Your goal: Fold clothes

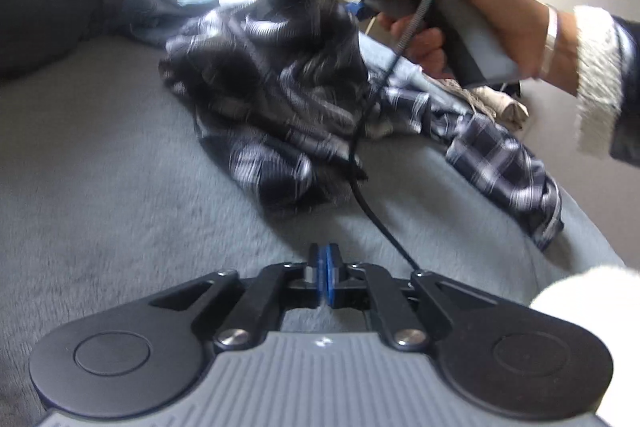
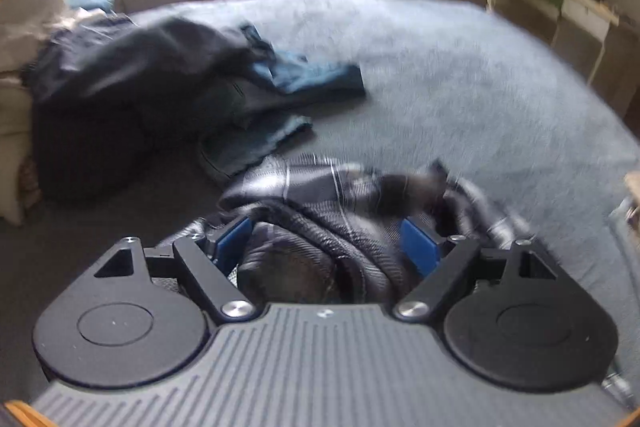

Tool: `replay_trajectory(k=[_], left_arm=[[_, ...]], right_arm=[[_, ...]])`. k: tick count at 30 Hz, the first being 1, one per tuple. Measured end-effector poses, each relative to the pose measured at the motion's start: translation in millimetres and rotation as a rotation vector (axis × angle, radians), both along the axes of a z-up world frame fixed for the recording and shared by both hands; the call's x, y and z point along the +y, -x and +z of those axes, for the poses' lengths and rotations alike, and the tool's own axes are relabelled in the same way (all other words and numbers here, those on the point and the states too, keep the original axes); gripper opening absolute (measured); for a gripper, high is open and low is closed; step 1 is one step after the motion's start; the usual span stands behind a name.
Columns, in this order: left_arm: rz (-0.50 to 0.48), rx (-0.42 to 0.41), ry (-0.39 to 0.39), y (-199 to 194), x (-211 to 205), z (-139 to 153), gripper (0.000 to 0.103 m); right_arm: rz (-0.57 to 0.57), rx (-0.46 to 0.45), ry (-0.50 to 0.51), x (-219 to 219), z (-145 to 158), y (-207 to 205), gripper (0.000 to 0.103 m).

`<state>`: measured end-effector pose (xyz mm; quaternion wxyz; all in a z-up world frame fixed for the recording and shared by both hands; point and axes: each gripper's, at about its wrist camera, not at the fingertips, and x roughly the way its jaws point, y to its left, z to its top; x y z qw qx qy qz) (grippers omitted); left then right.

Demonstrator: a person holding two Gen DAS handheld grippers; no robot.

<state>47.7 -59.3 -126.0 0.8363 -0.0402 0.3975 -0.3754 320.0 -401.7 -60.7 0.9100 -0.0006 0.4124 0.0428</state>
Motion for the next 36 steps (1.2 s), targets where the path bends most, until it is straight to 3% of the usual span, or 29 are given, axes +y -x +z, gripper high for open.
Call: replay_trajectory(k=[1, 3, 4, 5, 6, 8, 15, 20, 25, 31, 34, 36], left_arm=[[0.005, 0.018, 0.006, -1.8, 2.6, -1.5, 0.013], [0.031, 0.057, 0.047, -6.4, 10.8, -1.3, 0.021], [0.056, 0.072, 0.074, -8.5, 15.4, -0.7, 0.028], [0.084, 0.079, 0.101, -10.6, 20.1, 0.7, 0.042], [0.113, 0.076, 0.124, -12.4, 24.9, 2.9, 0.05], [0.17, 0.066, 0.161, -17.5, 34.5, 8.0, 0.052], [0.298, 0.047, 0.21, -36.2, 54.5, 25.6, 0.055], [0.354, 0.03, 0.272, -38.3, 66.2, 40.0, 0.06], [0.378, 0.084, 0.331, -43.1, 75.4, 41.1, 0.062], [0.334, 0.115, 0.219, -47.2, 58.4, 26.4, 0.061], [0.316, 0.112, 0.22, -45.7, 57.0, 21.3, 0.049], [0.29, 0.1, 0.224, -41.8, 56.2, 20.4, 0.03]], right_arm=[[-0.008, 0.04, -0.019, -3.0, -10.9, -4.5, 0.08], [-0.005, 0.048, -0.08, -9.5, -19.5, -1.2, 0.062], [-0.005, 0.038, -0.089, -12.1, -19.3, 4.0, 0.046], [-0.005, 0.025, -0.097, -14.0, -18.4, 10.2, 0.033], [-0.005, 0.011, -0.102, -15.0, -16.0, 18.3, 0.027], [-0.002, -0.005, -0.124, -20.9, -11.0, 36.0, 0.019], [0.103, -0.042, -0.228, -27.3, 5.9, 112.8, 0.016], [0.262, -0.009, -0.211, -2.5, 5.0, 169.7, 0.016], [0.462, 0.059, -0.056, 40.6, -9.4, 211.6, 0.017], [0.632, 0.121, 0.105, 70.8, -9.0, 234.2, 0.035], [0.671, 0.141, 0.082, 65.6, 6.1, 236.7, 0.038], [0.67, 0.156, 0.007, 53.2, 19.8, 234.2, 0.039]])
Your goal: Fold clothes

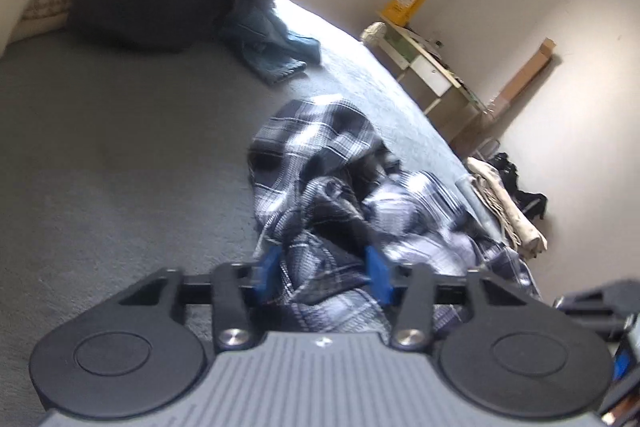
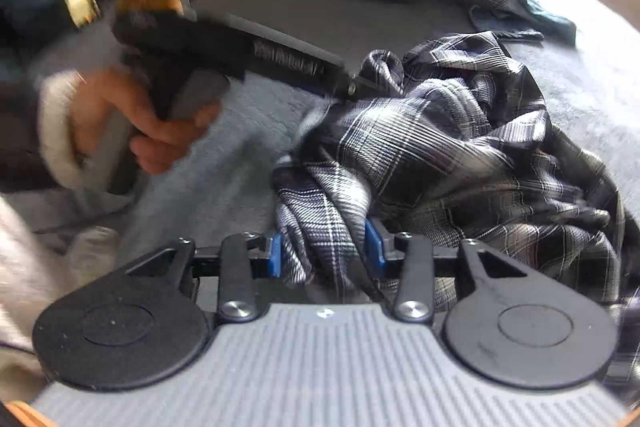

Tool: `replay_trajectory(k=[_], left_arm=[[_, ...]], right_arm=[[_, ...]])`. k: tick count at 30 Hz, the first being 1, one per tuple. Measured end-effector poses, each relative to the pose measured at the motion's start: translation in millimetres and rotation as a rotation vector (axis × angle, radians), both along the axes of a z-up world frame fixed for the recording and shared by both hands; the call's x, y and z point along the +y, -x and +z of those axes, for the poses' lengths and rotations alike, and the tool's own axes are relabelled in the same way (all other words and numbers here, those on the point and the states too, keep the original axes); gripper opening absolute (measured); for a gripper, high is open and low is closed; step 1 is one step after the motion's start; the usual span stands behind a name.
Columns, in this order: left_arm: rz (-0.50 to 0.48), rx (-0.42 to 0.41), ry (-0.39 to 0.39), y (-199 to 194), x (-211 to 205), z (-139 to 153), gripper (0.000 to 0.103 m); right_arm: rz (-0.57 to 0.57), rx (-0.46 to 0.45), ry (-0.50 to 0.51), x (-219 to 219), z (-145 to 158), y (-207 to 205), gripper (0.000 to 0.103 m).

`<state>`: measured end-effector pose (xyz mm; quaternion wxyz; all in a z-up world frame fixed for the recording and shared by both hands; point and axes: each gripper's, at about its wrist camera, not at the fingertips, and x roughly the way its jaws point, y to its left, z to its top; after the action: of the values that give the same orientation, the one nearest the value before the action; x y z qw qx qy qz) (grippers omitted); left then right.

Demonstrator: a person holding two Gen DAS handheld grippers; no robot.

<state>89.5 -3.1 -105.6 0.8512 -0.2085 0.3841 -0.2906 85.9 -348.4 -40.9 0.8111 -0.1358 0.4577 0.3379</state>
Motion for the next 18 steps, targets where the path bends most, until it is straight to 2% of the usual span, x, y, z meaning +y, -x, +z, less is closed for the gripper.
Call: replay_trajectory(k=[2, 5, 8, 13, 18], left_arm=[[-0.026, -0.038, -0.019, 7.3, -2.0, 1.4, 0.025], [-0.075, -0.086, -0.03, 24.0, -1.2, 4.2, 0.021], [-0.137, -0.133, -0.031, 40.6, -0.5, 8.2, 0.019], [-0.245, -0.175, 0.0, 69.4, -0.7, 15.0, 0.019], [-0.327, -0.195, 0.001, 89.9, -6.7, 16.2, 0.018]], right_arm=[[-0.038, 0.021, -0.077, -14.1, 14.0, -6.2, 0.042], [-0.196, -0.003, -0.205, -34.1, 31.1, -24.0, 0.052], [-0.371, -0.03, -0.273, -48.7, 33.2, -54.4, 0.054], [-0.494, -0.055, -0.162, -33.4, 4.4, -115.4, 0.054], [-0.533, 0.027, -0.024, -29.8, -32.6, -140.1, 0.052]])
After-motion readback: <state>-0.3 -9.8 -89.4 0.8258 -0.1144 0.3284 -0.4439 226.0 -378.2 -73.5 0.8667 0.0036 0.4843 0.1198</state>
